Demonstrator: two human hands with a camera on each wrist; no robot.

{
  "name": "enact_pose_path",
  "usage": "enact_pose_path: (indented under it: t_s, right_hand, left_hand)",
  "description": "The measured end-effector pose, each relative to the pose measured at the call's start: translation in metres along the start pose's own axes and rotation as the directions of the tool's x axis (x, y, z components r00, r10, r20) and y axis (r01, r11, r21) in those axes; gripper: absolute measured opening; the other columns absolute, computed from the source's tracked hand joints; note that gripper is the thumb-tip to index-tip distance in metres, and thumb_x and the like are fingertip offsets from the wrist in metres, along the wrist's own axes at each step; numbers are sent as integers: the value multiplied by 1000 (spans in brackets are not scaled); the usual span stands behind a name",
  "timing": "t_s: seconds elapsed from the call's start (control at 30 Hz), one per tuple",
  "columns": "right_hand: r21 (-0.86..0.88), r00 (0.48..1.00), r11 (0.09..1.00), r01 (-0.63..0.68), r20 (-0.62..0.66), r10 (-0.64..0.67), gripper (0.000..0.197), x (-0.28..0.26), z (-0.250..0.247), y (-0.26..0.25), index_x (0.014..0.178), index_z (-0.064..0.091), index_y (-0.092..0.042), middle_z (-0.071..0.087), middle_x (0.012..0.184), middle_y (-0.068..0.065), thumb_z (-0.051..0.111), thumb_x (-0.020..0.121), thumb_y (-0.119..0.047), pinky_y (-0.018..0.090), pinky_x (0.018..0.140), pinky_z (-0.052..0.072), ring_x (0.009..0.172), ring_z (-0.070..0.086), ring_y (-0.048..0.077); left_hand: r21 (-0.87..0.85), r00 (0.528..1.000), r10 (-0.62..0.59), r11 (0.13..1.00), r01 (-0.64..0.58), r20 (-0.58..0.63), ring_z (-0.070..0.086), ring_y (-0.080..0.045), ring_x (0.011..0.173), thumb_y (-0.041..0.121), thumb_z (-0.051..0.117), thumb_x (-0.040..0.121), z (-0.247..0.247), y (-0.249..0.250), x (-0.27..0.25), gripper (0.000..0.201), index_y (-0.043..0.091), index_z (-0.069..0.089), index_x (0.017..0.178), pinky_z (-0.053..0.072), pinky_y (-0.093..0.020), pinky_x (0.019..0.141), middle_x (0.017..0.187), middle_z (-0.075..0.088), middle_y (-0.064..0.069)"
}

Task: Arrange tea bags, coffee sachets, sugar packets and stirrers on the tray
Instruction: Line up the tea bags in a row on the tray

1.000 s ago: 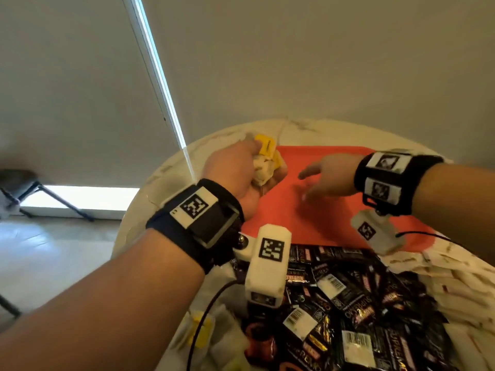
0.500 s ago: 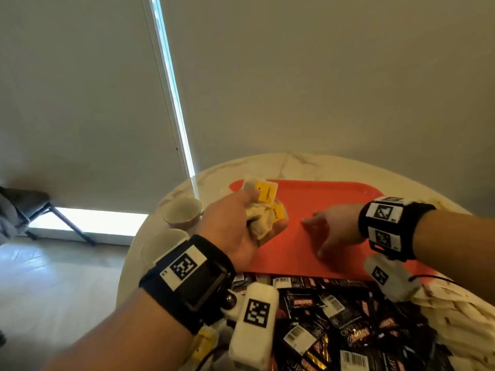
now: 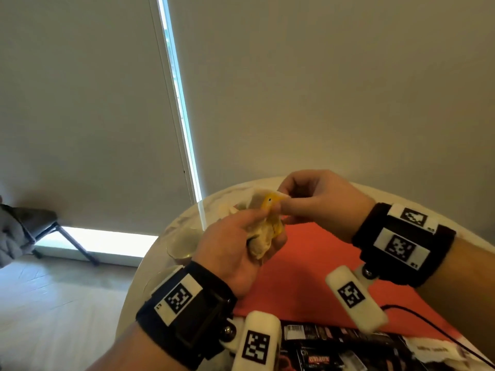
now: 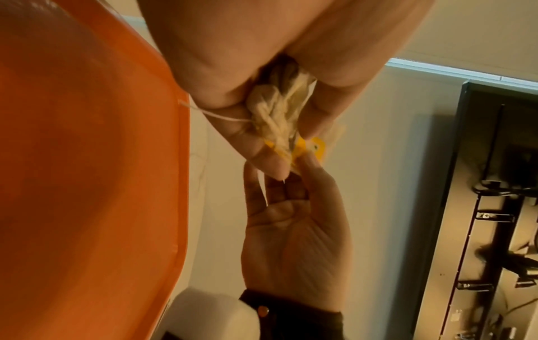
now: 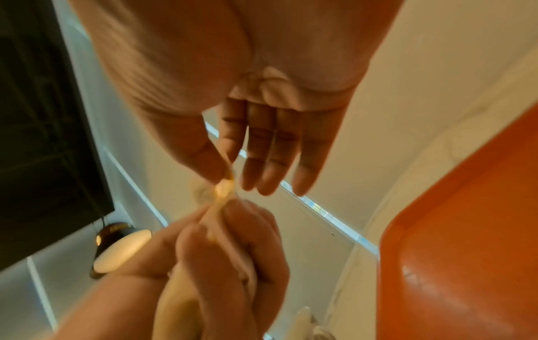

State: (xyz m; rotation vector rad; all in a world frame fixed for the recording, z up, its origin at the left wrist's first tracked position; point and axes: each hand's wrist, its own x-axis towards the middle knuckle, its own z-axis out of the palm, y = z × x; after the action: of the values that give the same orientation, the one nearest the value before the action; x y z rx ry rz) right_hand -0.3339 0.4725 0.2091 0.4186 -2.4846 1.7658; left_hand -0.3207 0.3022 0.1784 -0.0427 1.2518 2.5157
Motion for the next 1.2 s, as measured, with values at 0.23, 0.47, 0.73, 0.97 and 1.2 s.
enact_pose_path:
  t_s: [0.23, 0.47, 0.73, 0.97, 1.2]
  right_hand:
    - [378, 989, 924, 55, -146, 1, 14, 8, -9, -6, 92, 65, -9, 71, 83, 12, 64, 91, 5, 40, 66, 61, 77, 71, 26]
    - [204, 997, 976, 79, -39, -73, 19, 8, -2, -13, 103, 73, -9, 75, 87, 11, 77, 84, -11, 34, 64, 58, 76, 71, 21]
    - [359, 998, 933, -35, -40, 53, 24, 21, 14, -15, 105, 67, -8, 75, 86, 14, 76, 84, 0, 33, 63, 59, 77, 74, 22]
    - [227, 914, 914, -335, -156, 374, 22, 94, 23, 37, 85, 60, -6, 68, 64, 14, 78, 81, 7, 32, 56, 56, 61, 68, 26]
    - [0, 795, 803, -596, -144, 589, 14, 144, 46, 112, 71, 70, 0, 72, 71, 17, 80, 81, 2, 37, 66, 60, 62, 67, 27]
  left_hand:
    - [30, 994, 19, 999, -16, -111, 59, -17, 49, 10, 66, 97, -8, 13, 6, 14, 4, 62, 110, 54, -28, 48, 65, 59, -9]
    - [285, 988, 136, 946, -153, 76, 52, -12, 49, 25, 82, 81, -1, 26, 5, 37, -1, 71, 105, 45, -25, 47, 63, 57, -7]
    - [337, 987, 156, 932, -132, -46, 59, -15, 50, 11, 79, 89, -8, 42, 17, 27, -2, 69, 110, 50, -28, 50, 61, 61, -6]
    - [248, 968, 123, 966, -67, -218, 62, -16, 49, 10, 68, 96, -27, 94, 55, 20, 8, 58, 113, 55, -30, 52, 70, 63, -9]
    - [308, 971, 119, 950, -51, -207, 57, -15, 43, 11, 67, 97, -53, 108, 75, 20, 12, 54, 112, 57, -32, 59, 65, 57, -7]
